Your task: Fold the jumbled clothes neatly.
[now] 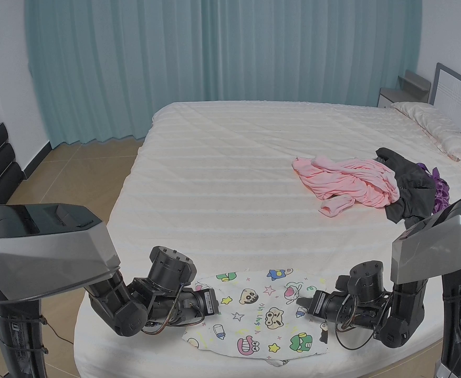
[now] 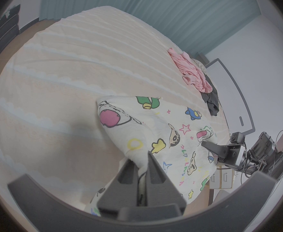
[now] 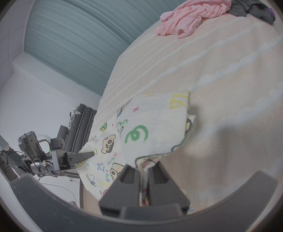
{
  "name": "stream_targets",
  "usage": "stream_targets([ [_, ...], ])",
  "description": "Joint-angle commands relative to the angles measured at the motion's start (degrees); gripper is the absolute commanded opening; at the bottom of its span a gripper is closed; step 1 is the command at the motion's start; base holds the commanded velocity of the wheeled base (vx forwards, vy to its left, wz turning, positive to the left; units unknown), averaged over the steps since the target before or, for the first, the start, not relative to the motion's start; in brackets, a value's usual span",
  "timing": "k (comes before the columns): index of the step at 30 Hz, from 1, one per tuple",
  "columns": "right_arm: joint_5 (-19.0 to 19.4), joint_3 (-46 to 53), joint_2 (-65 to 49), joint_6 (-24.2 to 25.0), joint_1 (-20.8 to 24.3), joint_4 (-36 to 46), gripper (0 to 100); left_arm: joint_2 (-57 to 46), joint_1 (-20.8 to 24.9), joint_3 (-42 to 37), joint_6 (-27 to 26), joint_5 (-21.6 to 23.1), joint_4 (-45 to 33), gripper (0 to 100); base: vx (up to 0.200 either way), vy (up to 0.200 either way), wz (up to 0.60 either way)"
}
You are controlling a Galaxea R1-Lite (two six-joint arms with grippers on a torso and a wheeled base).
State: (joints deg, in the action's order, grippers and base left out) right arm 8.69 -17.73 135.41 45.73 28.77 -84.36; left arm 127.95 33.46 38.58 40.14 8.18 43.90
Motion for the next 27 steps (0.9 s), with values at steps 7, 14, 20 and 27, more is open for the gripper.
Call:
stream_targets([
  [7,0.1,0.0,-0.4,0.1,-0.1,0.0,0,-2.2,0.6,-1.1,0.4,-0.4,-0.1,0,-0.200,0.000,0.00],
  [14,0.0,0.0,-0.5,1.5,-0.1,-0.1,0,-2.6,0.6,-1.4,0.4,-1.6,0.0,0,-0.057,0.000,0.00],
  [20,0.0,-0.3,-0.5,1.6,-0.2,-0.1,0,-2.7,0.7,-1.3,0.5,-2.0,0.1,0,0.000,0.000,0.00],
  [27,0.0,-0.5,-0.6,1.6,-0.6,-0.1,0,-2.7,1.3,-0.7,2.7,-2.0,0.4,0,0.000,-0.143,0.00],
])
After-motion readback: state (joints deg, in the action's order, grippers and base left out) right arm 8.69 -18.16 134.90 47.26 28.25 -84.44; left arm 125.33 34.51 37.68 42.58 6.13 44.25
